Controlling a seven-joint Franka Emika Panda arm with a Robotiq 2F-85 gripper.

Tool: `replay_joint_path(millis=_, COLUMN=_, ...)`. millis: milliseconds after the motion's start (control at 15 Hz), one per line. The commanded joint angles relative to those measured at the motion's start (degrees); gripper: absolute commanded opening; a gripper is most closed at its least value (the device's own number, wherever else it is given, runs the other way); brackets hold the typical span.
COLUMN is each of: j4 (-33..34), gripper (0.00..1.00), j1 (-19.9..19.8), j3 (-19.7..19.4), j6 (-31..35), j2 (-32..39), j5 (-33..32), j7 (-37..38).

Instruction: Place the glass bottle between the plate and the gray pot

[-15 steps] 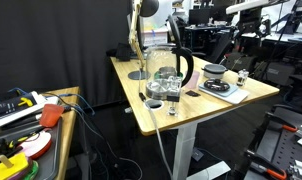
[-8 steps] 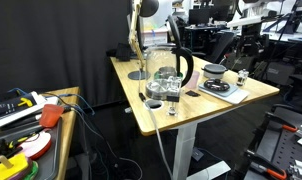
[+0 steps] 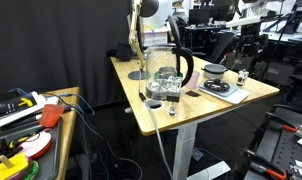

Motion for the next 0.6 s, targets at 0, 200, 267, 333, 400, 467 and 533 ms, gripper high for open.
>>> replay_joint_path(millis=0, j4=0.8, gripper=1.00, j1=0.0, j3=-0.2, j6=-0.3, j2=2.5, j5=2.7, j7=-0.4)
replay_joint_path(millis=200, j4=0.7, gripper=1.00, j1=-0.2, j3=-0.7, j6=2.1, j2=5.8, j5=4.4, j7=-0.3)
replay_joint_path(millis=267, j4=1.0, gripper=1.00, j1=-0.3, j3=-1.0, j6=2.2, j2=7.1, j5=5.2, j7=-0.3)
replay_joint_path(millis=333, j4=1.3, gripper=1.00, j1=-0.3, j3=-1.3, j6=2.7, j2=8.3, j5=5.7, j7=-0.3)
replay_joint_path(millis=400, j4=1.6, gripper=1.00, j1=-0.4, j3=-1.5, j6=3.1, j2=9.4, j5=6.4, j7=-0.4)
replay_joint_path(millis=467, j4=1.9, gripper=1.00, j1=-0.5, j3=-1.8, j6=3.1, j2=10.3, j5=7.2, j7=-0.7)
replay_joint_path(millis=533, j4=2.2, gripper=1.00, j1=-0.5, j3=-2.1, j6=3.3, j2=11.3, j5=7.7, j7=-0.6)
